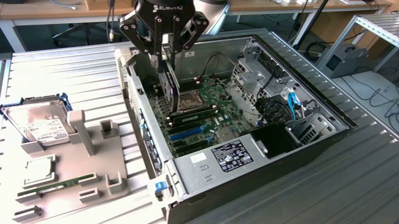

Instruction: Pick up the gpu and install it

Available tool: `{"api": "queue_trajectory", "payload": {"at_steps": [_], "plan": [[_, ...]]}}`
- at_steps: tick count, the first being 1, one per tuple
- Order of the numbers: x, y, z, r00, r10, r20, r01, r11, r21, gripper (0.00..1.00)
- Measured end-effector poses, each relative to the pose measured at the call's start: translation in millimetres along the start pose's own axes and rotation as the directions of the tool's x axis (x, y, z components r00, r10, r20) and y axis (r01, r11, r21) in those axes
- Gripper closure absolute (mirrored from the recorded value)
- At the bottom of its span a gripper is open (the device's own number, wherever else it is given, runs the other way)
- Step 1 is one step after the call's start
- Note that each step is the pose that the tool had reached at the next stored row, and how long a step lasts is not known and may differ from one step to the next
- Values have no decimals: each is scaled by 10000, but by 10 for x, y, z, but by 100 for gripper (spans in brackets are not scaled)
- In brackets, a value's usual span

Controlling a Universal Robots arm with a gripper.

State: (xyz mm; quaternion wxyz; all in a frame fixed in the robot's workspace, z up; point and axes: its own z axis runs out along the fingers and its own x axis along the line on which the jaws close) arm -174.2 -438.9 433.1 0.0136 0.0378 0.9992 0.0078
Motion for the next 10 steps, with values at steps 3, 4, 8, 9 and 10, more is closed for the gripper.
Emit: {"api": "queue_trajectory", "payload": {"at_steps": [3, 4, 8, 9, 10], "plan": [[-20, 8, 3, 10000, 0, 0, 0, 10000, 1, 74], [-26, 10, 4, 10000, 0, 0, 0, 10000, 2, 74], [-54, 21, 8, 10000, 0, 1, 0, 10000, 2, 74], [-62, 24, 9, 10000, 0, 0, 0, 10000, 3, 74], [-68, 26, 10, 10000, 0, 0, 0, 10000, 3, 74]]}}
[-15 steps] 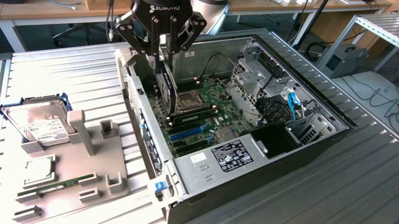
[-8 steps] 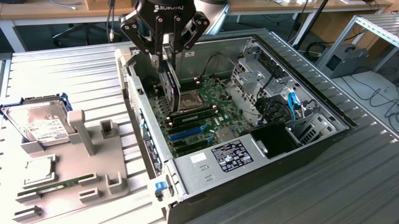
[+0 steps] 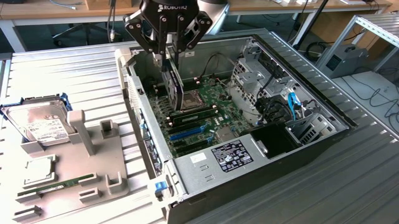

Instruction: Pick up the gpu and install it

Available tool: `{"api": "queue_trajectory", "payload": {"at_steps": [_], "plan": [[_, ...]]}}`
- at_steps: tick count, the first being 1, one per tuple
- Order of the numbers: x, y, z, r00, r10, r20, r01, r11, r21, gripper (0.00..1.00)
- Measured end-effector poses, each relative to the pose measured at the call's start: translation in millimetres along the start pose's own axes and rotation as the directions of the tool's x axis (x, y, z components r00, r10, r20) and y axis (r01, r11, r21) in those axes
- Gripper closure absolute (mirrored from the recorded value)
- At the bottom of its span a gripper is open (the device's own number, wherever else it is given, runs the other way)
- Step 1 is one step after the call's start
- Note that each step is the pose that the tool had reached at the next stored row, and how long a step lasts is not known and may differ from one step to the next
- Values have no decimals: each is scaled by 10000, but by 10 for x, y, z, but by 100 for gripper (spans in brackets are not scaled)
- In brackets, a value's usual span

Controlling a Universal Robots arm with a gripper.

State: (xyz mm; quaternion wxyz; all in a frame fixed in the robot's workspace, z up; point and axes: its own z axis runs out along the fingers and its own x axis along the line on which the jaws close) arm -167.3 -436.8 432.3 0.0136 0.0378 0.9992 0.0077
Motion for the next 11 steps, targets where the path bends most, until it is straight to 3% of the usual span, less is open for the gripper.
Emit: {"api": "queue_trajectory", "payload": {"at_steps": [11], "plan": [[-71, 28, 11, 10000, 1, 1, -1, 10000, 10, 74]]}}
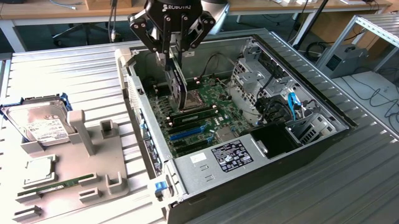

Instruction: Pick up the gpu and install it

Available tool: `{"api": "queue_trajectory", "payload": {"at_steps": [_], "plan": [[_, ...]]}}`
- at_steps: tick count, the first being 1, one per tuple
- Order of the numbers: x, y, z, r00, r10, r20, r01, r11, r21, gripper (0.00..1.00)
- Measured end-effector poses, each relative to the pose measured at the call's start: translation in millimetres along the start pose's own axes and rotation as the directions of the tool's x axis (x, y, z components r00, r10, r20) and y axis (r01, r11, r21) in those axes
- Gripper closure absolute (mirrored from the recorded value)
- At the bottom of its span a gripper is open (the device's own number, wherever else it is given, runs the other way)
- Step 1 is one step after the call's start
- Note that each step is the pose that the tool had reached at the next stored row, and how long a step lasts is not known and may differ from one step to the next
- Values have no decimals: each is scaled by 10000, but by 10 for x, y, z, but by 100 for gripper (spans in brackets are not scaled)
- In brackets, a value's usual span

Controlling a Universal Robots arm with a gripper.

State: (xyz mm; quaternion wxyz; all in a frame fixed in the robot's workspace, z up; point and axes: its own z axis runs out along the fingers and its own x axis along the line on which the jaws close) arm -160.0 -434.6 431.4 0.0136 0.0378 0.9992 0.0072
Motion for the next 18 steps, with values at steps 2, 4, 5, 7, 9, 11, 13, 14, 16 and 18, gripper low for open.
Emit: {"api": "queue_trajectory", "payload": {"at_steps": [2, 4, 5, 7, 9, 11, 13, 14, 16, 18], "plan": [[-12, 5, 2, 10000, -1, 0, 1, 10000, 2, 74], [-24, 10, 5, 10000, -1, 1, 1, 10000, 5, 74], [-31, 12, 6, 10000, -1, 1, 1, 10000, 6, 74], [-47, 18, 9, 10000, -1, 1, 1, 10000, 10, 74], [-61, 24, 11, 10000, -1, 1, 1, 10000, 13, 74], [-73, 29, 14, 10000, 0, 2, 0, 10000, 15, 74], [-88, 37, 16, 10000, -1, 1, 1, 10000, 21, 74], [-95, 40, 17, 10000, -1, 2, 1, 10000, 22, 74], [-107, 47, 20, 10000, -1, 3, 1, 10000, 27, 74], [-119, 57, 24, 10000, -1, 3, 1, 10000, 34, 74]]}}
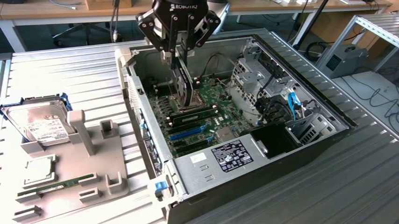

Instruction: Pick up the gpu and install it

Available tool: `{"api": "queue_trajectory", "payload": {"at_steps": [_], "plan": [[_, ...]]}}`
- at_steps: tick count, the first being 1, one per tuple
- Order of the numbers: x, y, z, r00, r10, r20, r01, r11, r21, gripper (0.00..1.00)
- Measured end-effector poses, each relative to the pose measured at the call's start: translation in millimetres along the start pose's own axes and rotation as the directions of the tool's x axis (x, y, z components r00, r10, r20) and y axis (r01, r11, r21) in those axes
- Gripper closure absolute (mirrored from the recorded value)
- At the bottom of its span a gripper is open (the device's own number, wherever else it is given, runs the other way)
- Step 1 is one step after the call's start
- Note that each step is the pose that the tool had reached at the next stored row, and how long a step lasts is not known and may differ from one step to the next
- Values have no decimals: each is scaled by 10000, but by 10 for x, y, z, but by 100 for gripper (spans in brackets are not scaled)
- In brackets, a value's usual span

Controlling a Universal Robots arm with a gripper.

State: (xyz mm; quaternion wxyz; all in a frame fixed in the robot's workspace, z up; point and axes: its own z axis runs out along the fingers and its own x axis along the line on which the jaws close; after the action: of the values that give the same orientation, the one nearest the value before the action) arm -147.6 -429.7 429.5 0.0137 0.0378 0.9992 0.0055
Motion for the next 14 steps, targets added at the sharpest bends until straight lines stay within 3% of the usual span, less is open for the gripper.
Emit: {"api": "queue_trajectory", "payload": {"at_steps": [14], "plan": [[-51, 164, 21, 10000, -2, 4, 2, 10000, 56, 74]]}}
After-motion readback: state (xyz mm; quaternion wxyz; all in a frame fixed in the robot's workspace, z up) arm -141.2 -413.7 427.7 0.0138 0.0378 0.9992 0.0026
